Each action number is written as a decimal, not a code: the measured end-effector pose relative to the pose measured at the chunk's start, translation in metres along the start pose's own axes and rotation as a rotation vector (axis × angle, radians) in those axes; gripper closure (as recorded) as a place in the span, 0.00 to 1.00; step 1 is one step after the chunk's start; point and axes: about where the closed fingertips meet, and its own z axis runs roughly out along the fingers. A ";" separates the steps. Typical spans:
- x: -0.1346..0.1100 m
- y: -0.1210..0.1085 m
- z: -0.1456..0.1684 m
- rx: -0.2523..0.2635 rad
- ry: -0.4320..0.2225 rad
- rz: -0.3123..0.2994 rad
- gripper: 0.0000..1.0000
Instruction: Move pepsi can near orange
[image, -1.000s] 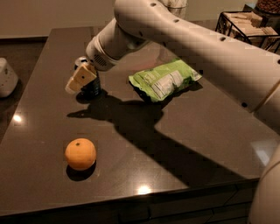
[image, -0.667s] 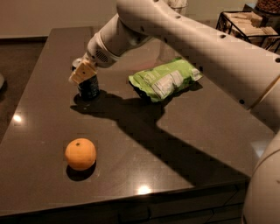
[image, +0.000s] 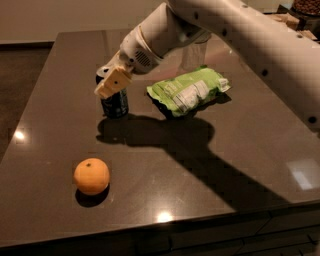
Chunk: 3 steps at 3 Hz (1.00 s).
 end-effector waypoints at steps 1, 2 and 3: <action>0.017 0.036 -0.019 -0.078 -0.002 -0.047 1.00; 0.032 0.067 -0.028 -0.154 -0.018 -0.097 1.00; 0.038 0.090 -0.036 -0.205 -0.042 -0.143 1.00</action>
Offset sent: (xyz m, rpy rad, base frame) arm -0.1049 -0.0583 -0.0145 0.0349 0.0292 0.2770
